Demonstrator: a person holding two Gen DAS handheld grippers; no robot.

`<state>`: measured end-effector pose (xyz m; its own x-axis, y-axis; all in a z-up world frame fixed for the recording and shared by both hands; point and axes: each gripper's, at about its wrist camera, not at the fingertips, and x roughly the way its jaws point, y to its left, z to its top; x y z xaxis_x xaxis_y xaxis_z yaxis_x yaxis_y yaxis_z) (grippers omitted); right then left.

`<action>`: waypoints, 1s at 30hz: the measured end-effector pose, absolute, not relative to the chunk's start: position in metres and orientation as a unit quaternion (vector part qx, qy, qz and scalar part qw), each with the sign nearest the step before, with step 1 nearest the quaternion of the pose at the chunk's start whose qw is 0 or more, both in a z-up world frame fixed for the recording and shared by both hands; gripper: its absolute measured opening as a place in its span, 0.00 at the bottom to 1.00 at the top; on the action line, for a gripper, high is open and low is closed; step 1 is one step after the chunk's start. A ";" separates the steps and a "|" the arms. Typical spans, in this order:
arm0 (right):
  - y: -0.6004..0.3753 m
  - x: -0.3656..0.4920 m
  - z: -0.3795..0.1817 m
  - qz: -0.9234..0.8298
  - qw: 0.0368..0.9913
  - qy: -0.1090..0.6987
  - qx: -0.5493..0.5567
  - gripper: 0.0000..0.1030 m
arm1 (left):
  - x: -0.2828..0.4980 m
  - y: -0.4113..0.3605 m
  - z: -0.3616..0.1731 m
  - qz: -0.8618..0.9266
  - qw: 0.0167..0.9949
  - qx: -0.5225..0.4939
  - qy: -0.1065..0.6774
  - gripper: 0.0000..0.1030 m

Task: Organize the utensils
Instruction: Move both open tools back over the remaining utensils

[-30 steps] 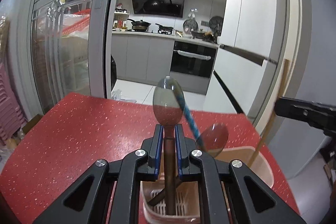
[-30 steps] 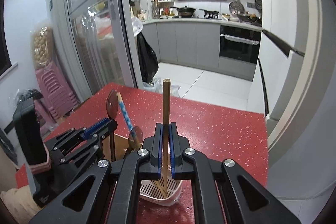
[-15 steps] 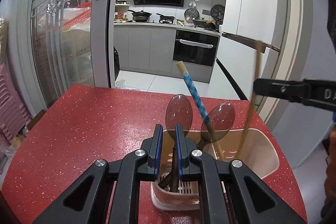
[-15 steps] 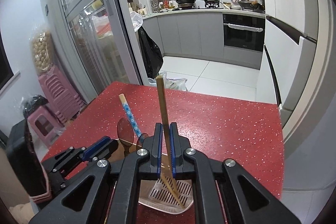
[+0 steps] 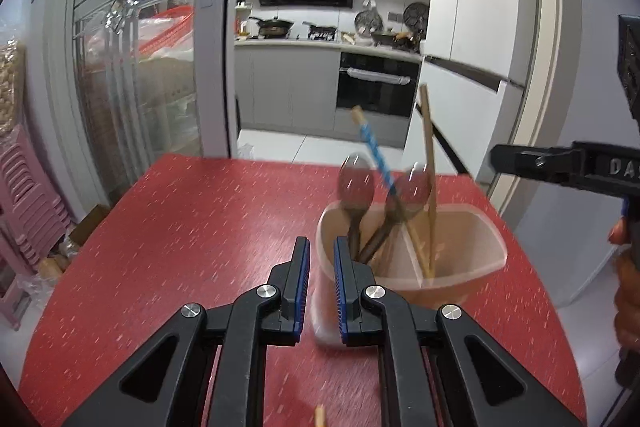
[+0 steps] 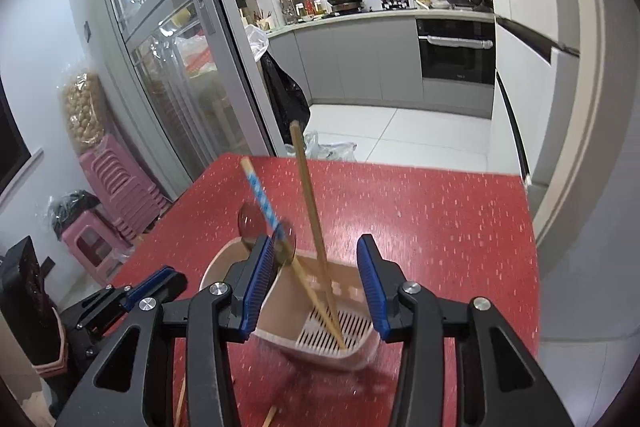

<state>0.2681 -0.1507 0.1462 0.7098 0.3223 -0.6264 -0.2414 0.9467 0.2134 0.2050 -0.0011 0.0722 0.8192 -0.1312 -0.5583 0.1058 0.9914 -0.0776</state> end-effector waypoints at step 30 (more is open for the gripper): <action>-0.137 0.113 -0.017 0.120 0.810 0.564 0.109 0.54 | 0.091 0.088 -0.045 0.028 0.887 -0.058 0.457 1.00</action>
